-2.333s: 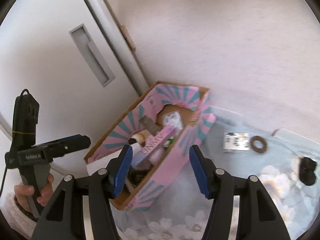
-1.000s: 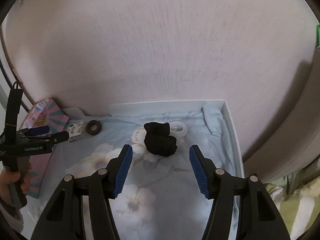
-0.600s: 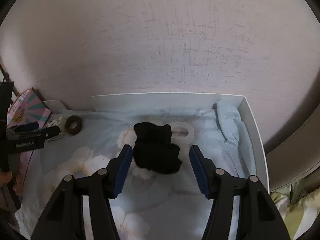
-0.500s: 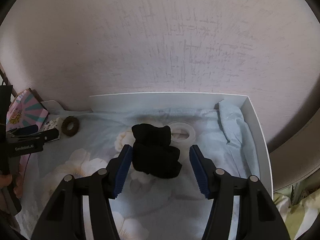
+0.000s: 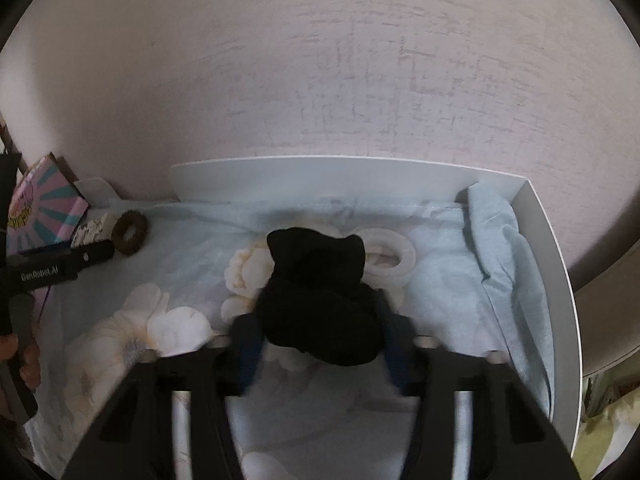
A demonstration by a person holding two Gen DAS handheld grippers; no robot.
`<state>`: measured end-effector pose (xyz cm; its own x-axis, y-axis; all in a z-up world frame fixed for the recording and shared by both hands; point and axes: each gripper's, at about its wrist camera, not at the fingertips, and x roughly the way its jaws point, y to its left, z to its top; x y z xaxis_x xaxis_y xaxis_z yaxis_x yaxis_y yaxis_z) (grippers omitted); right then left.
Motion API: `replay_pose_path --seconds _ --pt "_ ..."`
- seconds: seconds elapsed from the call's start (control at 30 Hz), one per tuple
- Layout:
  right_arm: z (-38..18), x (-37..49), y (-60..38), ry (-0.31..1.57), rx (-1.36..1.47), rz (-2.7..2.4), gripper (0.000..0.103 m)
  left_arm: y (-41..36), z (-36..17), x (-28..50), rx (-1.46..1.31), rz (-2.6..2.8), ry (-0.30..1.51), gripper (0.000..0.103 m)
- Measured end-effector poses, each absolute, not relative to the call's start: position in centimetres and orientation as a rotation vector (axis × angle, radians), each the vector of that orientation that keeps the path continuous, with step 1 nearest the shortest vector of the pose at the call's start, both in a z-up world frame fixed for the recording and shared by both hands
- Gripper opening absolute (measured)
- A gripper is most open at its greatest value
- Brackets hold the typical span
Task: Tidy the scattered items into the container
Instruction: 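Grasp the tissue pack with left tool while right tool grasps black scrunchie, then carry tissue pack and scrunchie into the cardboard box and release both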
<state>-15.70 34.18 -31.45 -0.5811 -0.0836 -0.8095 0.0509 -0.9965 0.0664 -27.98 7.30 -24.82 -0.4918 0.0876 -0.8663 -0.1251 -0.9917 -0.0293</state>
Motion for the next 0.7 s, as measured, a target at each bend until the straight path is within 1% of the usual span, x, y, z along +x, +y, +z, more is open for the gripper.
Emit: replay_pose_path --seconds 0.03,0.13,0.23,0.5,0.6,0.7 --pt "-31.4 -15.6 34.1 -0.045 1.393 -2.724 0.025 7.1 -24.8 -27.8 -1.511 2.607 0.040 0.065" --pt "-31.2 -15.4 33.7 -0.020 1.388 -2.716 0.019 6.9 -24.9 -27.3 -1.503 2.614 0.031 0.065" --pt "-30.9 -15.0 34.1 -0.074 1.371 -2.715 0.016 6.5 -24.5 -26.7 -1.490 2.626 0.009 0.065" --pt "-28.8 -13.3 35.4 -0.183 1.317 -2.736 0.015 6.3 -21.5 -24.3 -1.420 2.622 -0.027 0.064" --pt "-27.3 -13.0 35.2 -0.220 1.288 -2.744 0.015 6.4 -19.5 -22.9 -1.375 2.620 -0.039 0.064" --pt "-25.4 -12.3 35.3 -0.212 1.254 -2.757 0.015 6.4 -16.9 -21.1 -1.316 2.632 -0.019 0.064"
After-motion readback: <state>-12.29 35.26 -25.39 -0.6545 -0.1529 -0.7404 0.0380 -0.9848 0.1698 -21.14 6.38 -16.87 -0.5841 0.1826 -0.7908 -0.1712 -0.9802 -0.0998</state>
